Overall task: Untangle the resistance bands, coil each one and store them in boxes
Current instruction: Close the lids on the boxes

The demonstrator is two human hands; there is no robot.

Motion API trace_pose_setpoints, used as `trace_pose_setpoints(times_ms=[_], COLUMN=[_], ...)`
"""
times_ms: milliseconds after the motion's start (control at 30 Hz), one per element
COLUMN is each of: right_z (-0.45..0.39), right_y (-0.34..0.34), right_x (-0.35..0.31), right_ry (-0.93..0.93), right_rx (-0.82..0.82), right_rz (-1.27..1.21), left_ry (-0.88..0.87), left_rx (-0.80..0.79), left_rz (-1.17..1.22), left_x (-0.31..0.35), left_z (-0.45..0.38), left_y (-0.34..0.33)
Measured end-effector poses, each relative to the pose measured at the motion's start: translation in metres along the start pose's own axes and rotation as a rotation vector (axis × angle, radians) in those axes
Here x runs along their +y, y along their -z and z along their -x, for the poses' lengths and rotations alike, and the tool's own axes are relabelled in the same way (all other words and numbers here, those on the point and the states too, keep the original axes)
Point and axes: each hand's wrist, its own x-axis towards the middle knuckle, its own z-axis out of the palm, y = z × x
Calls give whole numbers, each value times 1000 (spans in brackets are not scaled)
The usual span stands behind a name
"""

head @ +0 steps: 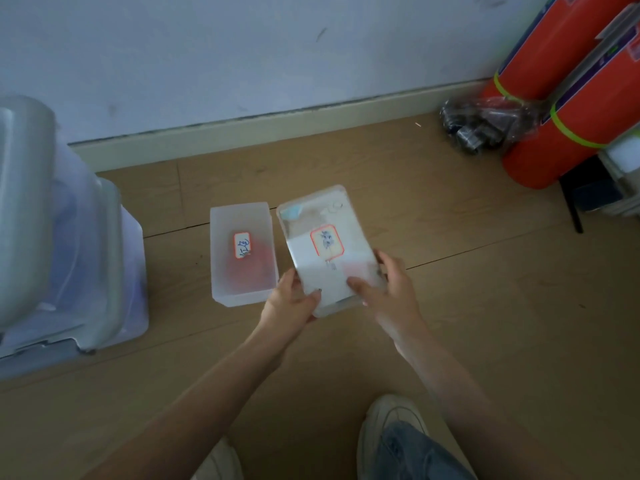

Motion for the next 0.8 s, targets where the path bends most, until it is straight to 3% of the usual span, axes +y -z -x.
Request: trace_pose_setpoints(times_ms=[100, 267, 433, 600, 800], right_z=[1, 8, 11, 3, 2], right_y=[-14, -60, -84, -82, -97], right_x=[-31, -57, -57, -71, -78], right_ry=[41, -74, -63, -81, -14], right_rx=[-1, -237, -304, -407, -321], right_rz=[-145, -299, -155, -244, -168], left_ry=[-103, -111, 18, 32, 69], left_rx=[122, 379, 371, 336, 335], left_rz=[29, -79, -32, 225, 243], left_x=[23, 24, 13, 26, 26], left_z=[2, 0, -12, -41, -51], left_y=[22, 63, 100, 111, 117])
